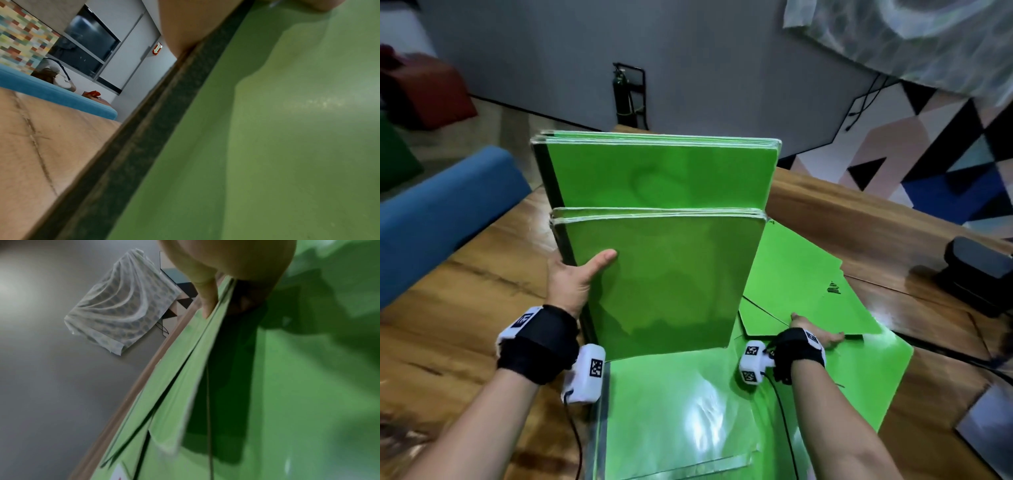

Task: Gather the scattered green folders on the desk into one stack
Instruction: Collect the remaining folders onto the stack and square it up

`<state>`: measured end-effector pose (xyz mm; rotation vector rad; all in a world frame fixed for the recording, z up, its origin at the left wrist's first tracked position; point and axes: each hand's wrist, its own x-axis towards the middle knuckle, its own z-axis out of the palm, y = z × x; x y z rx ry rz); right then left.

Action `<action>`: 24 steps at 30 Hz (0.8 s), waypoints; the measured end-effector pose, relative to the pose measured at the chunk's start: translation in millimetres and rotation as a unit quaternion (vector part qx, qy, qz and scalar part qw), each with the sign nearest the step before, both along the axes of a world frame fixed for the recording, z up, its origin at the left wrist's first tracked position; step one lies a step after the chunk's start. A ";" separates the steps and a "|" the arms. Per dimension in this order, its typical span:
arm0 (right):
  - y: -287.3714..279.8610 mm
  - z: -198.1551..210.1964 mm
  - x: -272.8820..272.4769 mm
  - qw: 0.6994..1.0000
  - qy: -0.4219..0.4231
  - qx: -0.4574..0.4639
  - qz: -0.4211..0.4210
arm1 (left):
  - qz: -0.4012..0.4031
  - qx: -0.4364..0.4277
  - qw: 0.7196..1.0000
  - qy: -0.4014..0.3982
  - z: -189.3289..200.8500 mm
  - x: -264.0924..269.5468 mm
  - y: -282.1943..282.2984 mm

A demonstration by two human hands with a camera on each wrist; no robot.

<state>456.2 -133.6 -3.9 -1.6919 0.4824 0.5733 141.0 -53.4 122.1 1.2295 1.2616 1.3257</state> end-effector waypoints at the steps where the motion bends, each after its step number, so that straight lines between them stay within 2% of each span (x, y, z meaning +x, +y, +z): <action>1: -4.4 5.7 3.4 1.000 0.009 -0.026 0.009 | -0.009 -0.002 1.000 0.000 1.8 0.8 -1.0; 5: -29.8 2.5 22.5 0.990 0.029 -0.075 0.117 | -0.022 0.011 1.000 -0.017 6.1 3.6 -4.0; 9: -56.8 13.9 38.8 0.981 -0.060 -0.065 0.173 | -0.018 0.024 0.999 -0.034 6.6 1.9 -5.5; 11: -71.9 29.0 45.2 0.981 -0.112 -0.021 0.159 | -0.022 0.029 0.999 -0.031 7.4 0.4 -7.9; 14: -96.6 53.3 55.9 0.975 -0.146 0.085 0.146 | -0.045 0.021 0.998 -0.037 11.1 -2.9 -13.4; 17: -124.5 82.3 67.4 0.953 -0.198 0.170 0.156 | -0.045 0.007 0.999 -0.021 3.1 -8.1 -5.5; 21: -158.3 119.2 73.0 0.910 -0.215 0.321 0.148 | -0.033 -0.003 0.999 -0.018 -16.8 -15.4 16.5; 24: -168.6 142.0 64.5 0.892 -0.223 0.361 0.158 | -0.034 -0.026 0.999 -0.011 -37.8 -17.3 30.5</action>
